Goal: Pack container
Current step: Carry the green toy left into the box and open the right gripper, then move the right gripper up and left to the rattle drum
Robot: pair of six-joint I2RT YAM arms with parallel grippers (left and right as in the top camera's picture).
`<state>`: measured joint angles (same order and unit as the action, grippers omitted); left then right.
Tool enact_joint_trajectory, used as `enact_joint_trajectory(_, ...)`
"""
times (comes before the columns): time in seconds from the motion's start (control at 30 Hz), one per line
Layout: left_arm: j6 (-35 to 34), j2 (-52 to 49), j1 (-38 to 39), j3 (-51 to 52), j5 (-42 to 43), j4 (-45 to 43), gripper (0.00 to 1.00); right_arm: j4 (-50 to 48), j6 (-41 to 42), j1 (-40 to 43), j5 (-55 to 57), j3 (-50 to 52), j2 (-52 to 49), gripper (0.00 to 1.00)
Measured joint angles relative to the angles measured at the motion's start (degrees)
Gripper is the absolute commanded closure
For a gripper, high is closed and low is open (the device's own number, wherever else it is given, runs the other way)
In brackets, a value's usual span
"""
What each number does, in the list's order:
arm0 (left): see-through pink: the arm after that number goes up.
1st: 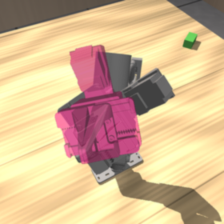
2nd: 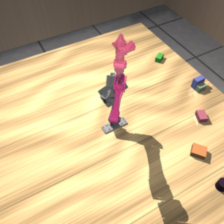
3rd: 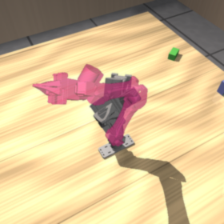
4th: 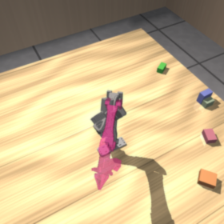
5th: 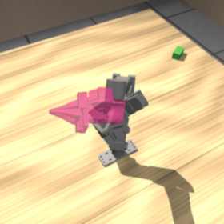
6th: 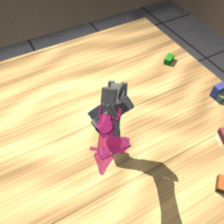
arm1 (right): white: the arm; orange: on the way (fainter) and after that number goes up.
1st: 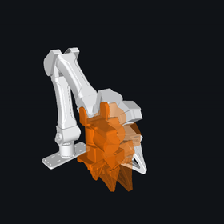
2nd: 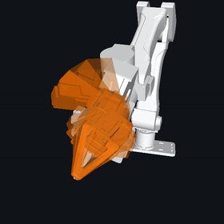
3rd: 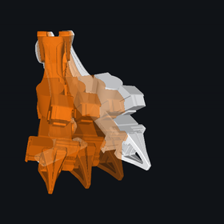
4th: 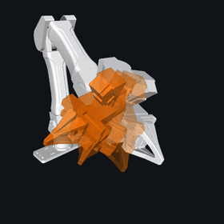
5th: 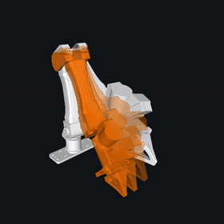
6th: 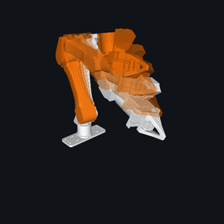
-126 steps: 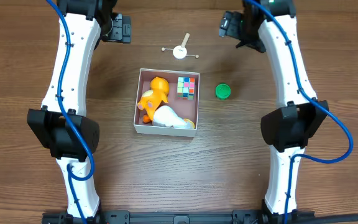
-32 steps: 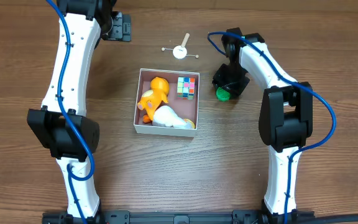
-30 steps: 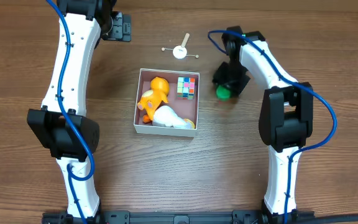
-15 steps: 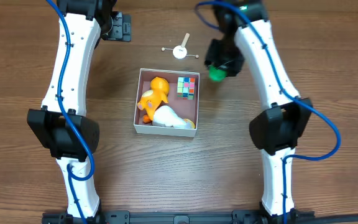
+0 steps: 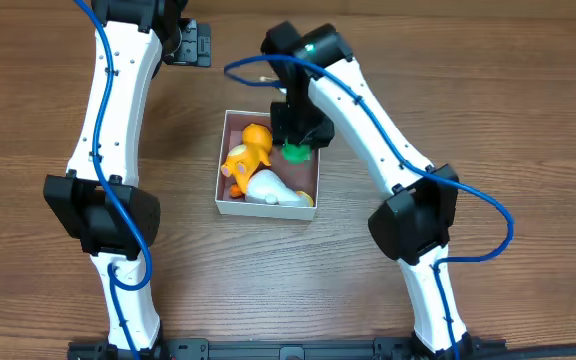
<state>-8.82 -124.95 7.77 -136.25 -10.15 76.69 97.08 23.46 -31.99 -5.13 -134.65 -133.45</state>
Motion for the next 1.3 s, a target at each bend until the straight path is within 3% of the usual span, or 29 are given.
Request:
enact_joint_trajectory(0.13,0.00,0.00,0.00,0.00,0.00,0.02,0.00,-0.35,-0.79,0.39,0.94,5.01,-0.02,0.35)
enact_joint_trajectory(0.27,0.00,0.00,0.00,0.00,-0.02,0.00,0.00,-1.84,-0.98,0.42,1.07,5.03,-0.02,0.29)
enact_joint_trajectory(0.57,0.00,0.00,0.00,0.00,0.00,0.02,0.00,-6.47,-0.92,3.37,1.03,3.72,-0.02,0.05)
enact_joint_trajectory(0.7,0.00,0.00,0.00,0.00,0.00,0.02,0.00,-13.92,-0.96,11.58,1.09,-6.49,-0.02,0.02)
enact_joint_trajectory(0.93,0.00,0.00,0.00,0.00,-0.02,0.00,0.00,-36.85,4.92,20.04,-4.57,-9.92,-0.02,0.01)
enact_joint_trajectory(1.07,0.00,0.00,0.00,0.00,-0.02,0.00,0.00,-43.32,5.01,17.46,-6.45,-9.97,-0.02,0.01)
enact_joint_trajectory(1.3,0.00,0.00,0.00,0.00,-0.02,0.00,0.00,-48.96,-2.14,7.82,-1.03,-10.12,-1.70,0.00)
